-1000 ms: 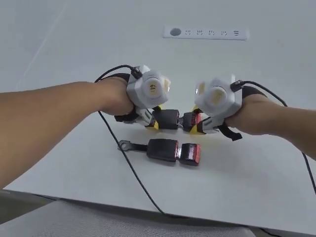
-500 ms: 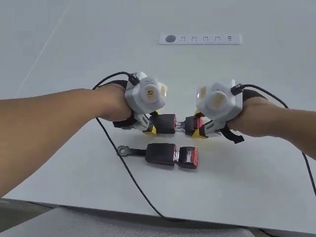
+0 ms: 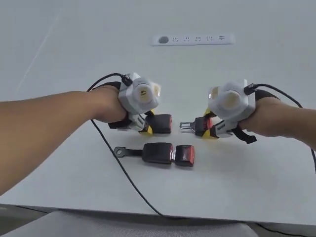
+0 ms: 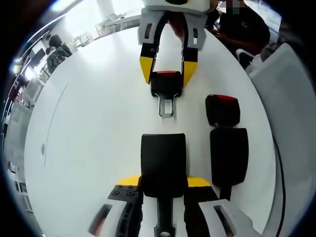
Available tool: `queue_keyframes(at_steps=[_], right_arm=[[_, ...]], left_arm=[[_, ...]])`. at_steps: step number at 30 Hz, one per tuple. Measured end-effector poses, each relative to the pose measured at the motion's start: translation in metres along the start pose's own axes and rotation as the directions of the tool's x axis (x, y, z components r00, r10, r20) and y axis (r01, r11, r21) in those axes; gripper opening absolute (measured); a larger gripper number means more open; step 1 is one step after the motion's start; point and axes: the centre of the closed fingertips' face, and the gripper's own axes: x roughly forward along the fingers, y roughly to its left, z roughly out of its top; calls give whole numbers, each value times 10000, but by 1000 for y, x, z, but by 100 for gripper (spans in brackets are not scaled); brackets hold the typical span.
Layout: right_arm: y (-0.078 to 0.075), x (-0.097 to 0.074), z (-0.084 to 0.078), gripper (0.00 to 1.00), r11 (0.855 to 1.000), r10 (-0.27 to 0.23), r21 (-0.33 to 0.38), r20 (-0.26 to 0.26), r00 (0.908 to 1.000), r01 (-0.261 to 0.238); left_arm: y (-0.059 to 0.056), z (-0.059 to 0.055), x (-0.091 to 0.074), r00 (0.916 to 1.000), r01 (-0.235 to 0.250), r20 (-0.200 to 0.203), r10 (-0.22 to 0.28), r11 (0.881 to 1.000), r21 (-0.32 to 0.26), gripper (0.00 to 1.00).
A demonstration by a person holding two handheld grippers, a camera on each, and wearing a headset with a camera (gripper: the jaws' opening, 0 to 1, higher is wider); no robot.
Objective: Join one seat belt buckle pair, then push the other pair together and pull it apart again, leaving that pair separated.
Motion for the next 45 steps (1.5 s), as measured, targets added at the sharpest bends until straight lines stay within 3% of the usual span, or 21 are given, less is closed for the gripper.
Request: queue_keyframes(at_steps=[6, 14, 22, 25, 29, 32, 35, 40, 45], right_arm=[[2, -15, -25, 33, 9998, -148, -157, -286, 9995, 144], [0, -41, -71, 33, 9988, -455, 139, -1255, 9910, 476], [-3, -56, -94, 40, 9958, -817, 268, -1741, 9813, 877], [-4, -59, -97, 43, 9925, -1038, 455, -1741, 9792, 1133], [-3, -62, -97, 46, 9852, -1404, 766, -1549, 9779, 1536], [-1, -67, -94, 49, 9760, -1730, 1124, -1211, 9774, 1867], [3, -74, -89, 52, 9664, -2013, 1476, -756, 9766, 2106], [10, -87, -70, 58, 9402, -2609, 2319, 197, 9652, 2494], [26, -98, -53, 64, 9207, -3054, 2795, 813, 9488, 2724]], left_arm=[[0, 0, -1, 10000, -66, -18, 67, 10000, 19, 32], [1, 0, -1, 9999, -116, -72, 116, 9999, -8, 32], [2, 0, -2, 9995, -306, -113, 303, 9992, -247, 32], [4, -2, -3, 9991, -419, -108, 412, 9965, -725, 33], [4, -4, -5, 9977, -683, -83, 679, 9945, -800, 34], [5, -11, -11, 9950, -993, -191, 984, 9938, -506, 38], [5, -9, -21, 9901, -1317, 329, 1364, 9845, -1160, 42], [2, -10, -46, 9729, -2003, 775, 2179, 9614, -1889, 49], [-21, -10, -72, 9494, -2450, 1341, 2841, 9367, -2501, 55]])
